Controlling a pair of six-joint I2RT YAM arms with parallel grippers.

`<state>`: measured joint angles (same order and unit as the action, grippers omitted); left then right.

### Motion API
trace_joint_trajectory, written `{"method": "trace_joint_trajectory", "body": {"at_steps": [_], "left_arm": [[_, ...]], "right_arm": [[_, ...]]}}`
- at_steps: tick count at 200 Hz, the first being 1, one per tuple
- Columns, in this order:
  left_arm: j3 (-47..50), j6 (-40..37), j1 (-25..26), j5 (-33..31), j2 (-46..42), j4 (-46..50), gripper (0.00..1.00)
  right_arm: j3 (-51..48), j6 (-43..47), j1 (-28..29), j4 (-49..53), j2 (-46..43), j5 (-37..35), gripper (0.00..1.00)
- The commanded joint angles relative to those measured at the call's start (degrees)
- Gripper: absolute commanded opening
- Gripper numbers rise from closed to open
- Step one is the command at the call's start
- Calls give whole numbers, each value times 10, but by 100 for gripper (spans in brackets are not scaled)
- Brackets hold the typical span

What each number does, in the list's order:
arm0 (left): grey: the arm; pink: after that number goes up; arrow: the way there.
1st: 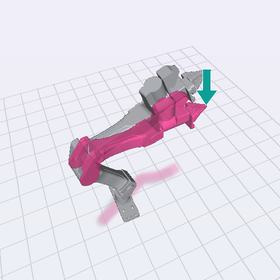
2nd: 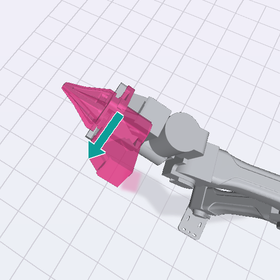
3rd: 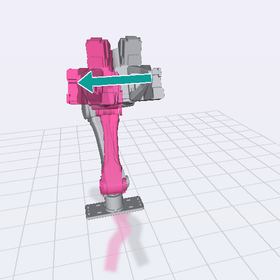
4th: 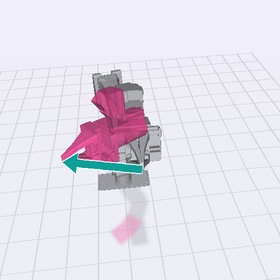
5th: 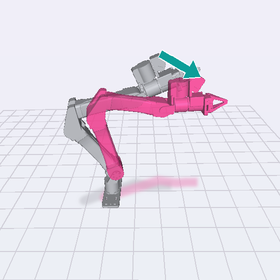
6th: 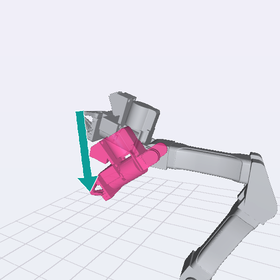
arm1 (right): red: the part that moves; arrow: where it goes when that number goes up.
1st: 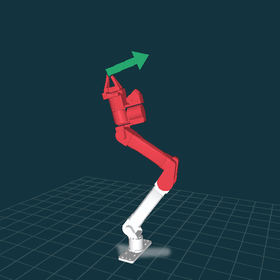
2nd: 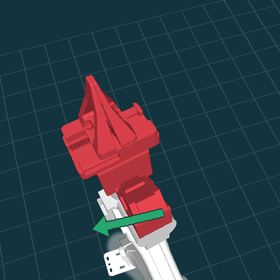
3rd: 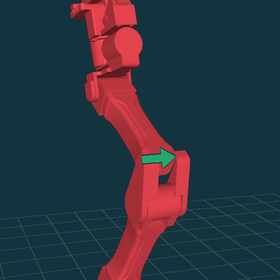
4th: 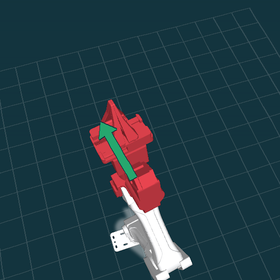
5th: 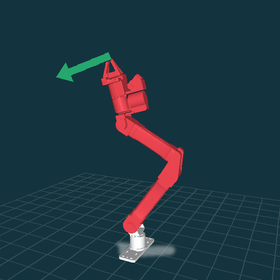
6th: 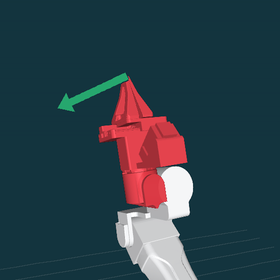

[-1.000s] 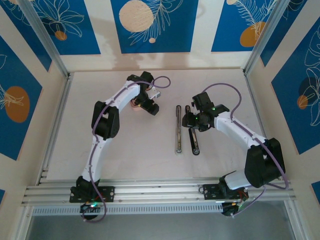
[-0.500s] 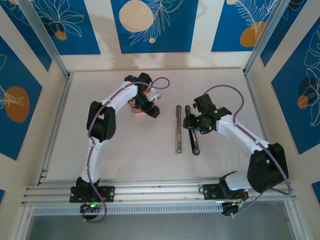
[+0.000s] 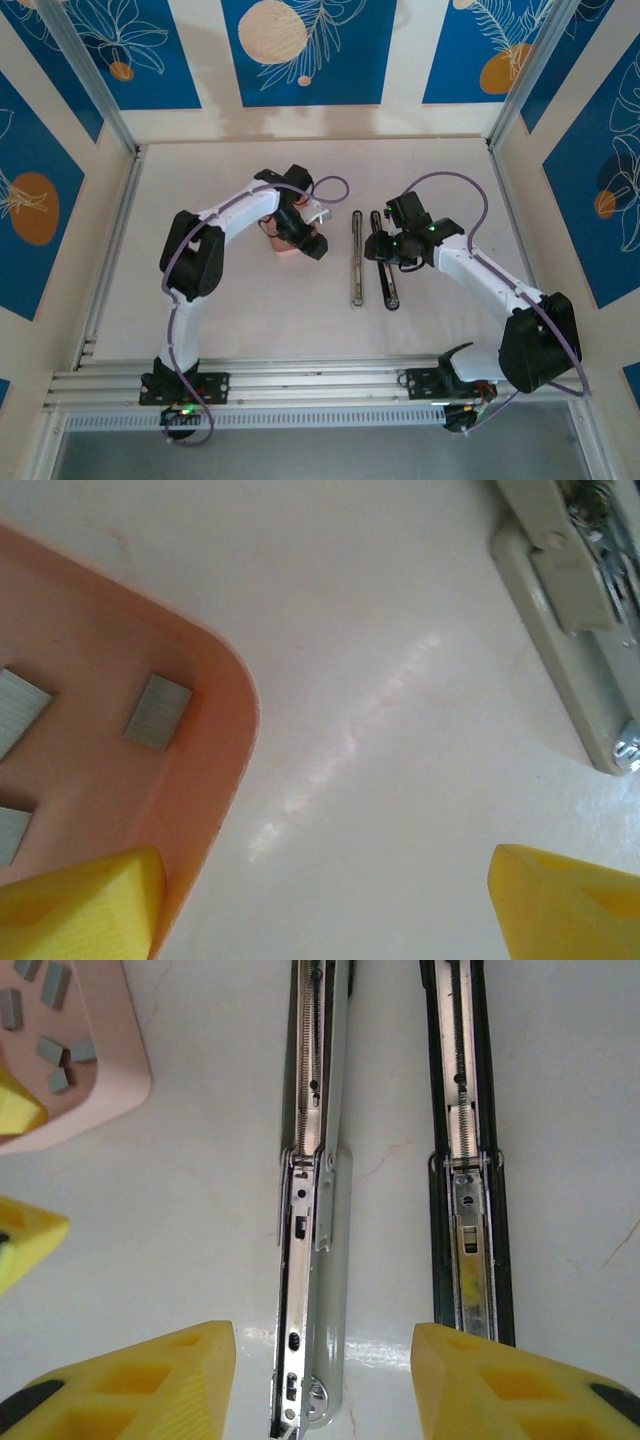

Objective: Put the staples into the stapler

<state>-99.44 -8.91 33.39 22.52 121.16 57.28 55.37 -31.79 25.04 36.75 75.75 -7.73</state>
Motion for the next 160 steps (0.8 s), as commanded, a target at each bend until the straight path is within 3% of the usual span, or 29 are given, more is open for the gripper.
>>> {"method": "trace_joint_trajectory", "body": {"at_steps": [1,50,83,113,160], "left_arm": [[37,26,24,30,-35,-29,83],[101,62,79,55,-79,-77,83],[144,93,89,75,-128,-125,83],[181,111,77,54,-196,-165,83],[310,176,17,-9,-329,-288,83]], "right_arm": [[5,-12,11,10,-11,-8,50],[25,-12,34,21,0,-16,50],[52,-11,50,35,16,-22,50],[86,-1,66,48,35,-26,49],[176,4,99,78,104,-26,46]]}}
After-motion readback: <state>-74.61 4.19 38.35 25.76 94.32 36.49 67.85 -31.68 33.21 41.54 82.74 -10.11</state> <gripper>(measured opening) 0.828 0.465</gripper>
